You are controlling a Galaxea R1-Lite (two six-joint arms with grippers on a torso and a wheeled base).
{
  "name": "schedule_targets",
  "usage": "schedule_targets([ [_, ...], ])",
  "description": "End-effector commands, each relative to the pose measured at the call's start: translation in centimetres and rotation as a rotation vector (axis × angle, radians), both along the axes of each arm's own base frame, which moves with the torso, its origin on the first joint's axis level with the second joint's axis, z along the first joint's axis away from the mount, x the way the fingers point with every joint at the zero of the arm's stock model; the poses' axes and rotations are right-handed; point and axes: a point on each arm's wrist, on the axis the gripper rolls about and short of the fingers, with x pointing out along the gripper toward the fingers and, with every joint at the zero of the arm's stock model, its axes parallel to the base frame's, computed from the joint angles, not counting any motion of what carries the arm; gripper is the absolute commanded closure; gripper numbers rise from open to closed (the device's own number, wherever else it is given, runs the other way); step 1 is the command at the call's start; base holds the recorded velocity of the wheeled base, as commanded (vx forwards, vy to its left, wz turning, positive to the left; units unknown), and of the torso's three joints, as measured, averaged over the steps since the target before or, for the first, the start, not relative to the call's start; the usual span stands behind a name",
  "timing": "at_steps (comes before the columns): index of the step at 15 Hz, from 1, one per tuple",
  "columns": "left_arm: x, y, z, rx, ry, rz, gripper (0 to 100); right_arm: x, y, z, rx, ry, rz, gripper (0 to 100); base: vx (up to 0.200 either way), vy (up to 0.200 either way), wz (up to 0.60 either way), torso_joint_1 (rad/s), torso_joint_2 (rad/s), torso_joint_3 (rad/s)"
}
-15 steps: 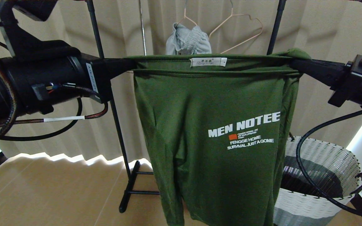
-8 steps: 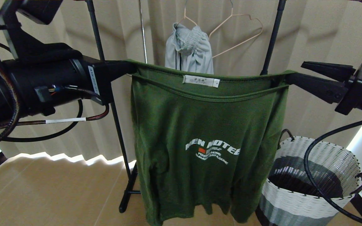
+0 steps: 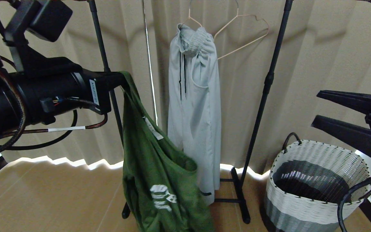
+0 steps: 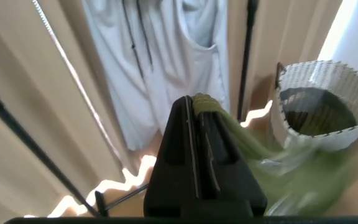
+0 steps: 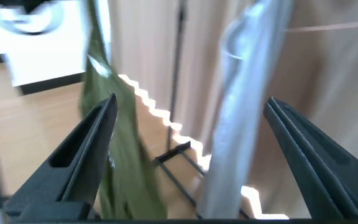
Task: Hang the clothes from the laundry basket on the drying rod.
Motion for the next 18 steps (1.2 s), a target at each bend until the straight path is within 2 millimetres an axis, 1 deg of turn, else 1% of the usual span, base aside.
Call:
schedule_targets([
  [1,0.2,0.3,-0.4,0.006,0.012,0.015,100,-0.9,-0.2,0.1,0.002,-0.018,0.001,0,0.000,0.000,0.00,0.000,0.00,0.000],
  [2,0.1,0.6,-1.0,0.018,0.030,0.050,100,-0.8,-0.3,-0.3,-0.005,-0.005,-0.008,0,0.000,0.000,0.00,0.000,0.00,0.000],
  [3,-0.5,1.1,-1.5,0.028,0.042,0.085,100,-0.5,-0.9,-0.9,-0.017,0.010,-0.050,0,0.000,0.000,0.00,0.000,0.00,0.000],
  [5,-2.5,2.9,-2.3,0.030,0.045,0.153,100,-0.5,-2.7,-1.9,-0.076,-0.021,-0.165,0,0.000,0.000,0.00,0.000,0.00,0.000],
  [6,-3.0,3.5,-2.3,0.027,0.039,0.166,100,-0.6,-3.1,-2.0,-0.097,-0.036,-0.187,0,0.000,0.000,0.00,0.000,0.00,0.000],
  [7,-4.5,5.0,-2.9,0.023,0.035,0.211,100,-0.4,-4.0,-2.2,-0.141,-0.063,-0.255,0,0.000,0.000,0.00,0.000,0.00,0.000],
  [8,-5.4,5.9,-3.3,0.018,0.033,0.243,100,-0.4,-4.6,-2.4,-0.143,-0.050,-0.300,0,0.000,0.000,0.00,0.000,0.00,0.000],
  [10,-7.2,7.6,-4.5,0.018,0.034,0.311,100,-0.5,-5.3,-3.1,-0.154,-0.026,-0.421,0,0.000,0.000,0.00,0.000,0.00,0.000],
  [11,-8.6,8.4,-5.3,0.013,0.028,0.339,100,-0.9,-5.6,-3.6,-0.173,-0.026,-0.506,0,0.000,0.000,0.00,0.000,0.00,0.000],
  [12,-9.5,8.8,-5.9,0.008,0.026,0.354,100,-1.2,-5.6,-3.8,-0.182,-0.033,-0.551,0,0.000,0.000,0.00,0.000,0.00,0.000],
  [13,-11.5,9.6,-7.8,-0.005,0.039,0.391,100,-1.8,-5.7,-4.5,-0.183,-0.044,-0.609,0,0.000,0.000,0.00,0.000,0.00,0.000],
  [14,-13.0,10.1,-9.3,-0.018,0.045,0.406,100,-2.1,-5.7,-5.2,-0.183,-0.054,-0.612,0,0.000,0.000,0.00,0.000,0.00,0.000],
  [15,-14.0,10.2,-10.5,-0.033,0.054,0.408,100,-2.2,-5.7,-5.5,-0.181,-0.073,-0.616,0,0.000,0.000,0.00,0.000,0.00,0.000],
  [16,-14.5,10.3,-11.5,-0.064,0.079,0.412,100,-2.3,-5.7,-5.7,-0.178,-0.086,-0.618,0,0.000,0.000,0.00,0.000,0.00,0.000],
  [17,-14.6,10.3,-12.0,-0.099,0.106,0.415,100,-2.3,-5.7,-5.7,-0.177,-0.091,-0.619,0,0.000,0.000,0.00,0.000,0.00,0.000],
  [18,-14.5,10.3,-11.7,-0.112,0.104,0.405,100,-2.3,-5.7,-5.7,-0.177,-0.092,-0.619,0,0.000,0.000,0.00,0.000,0.00,0.000],
])
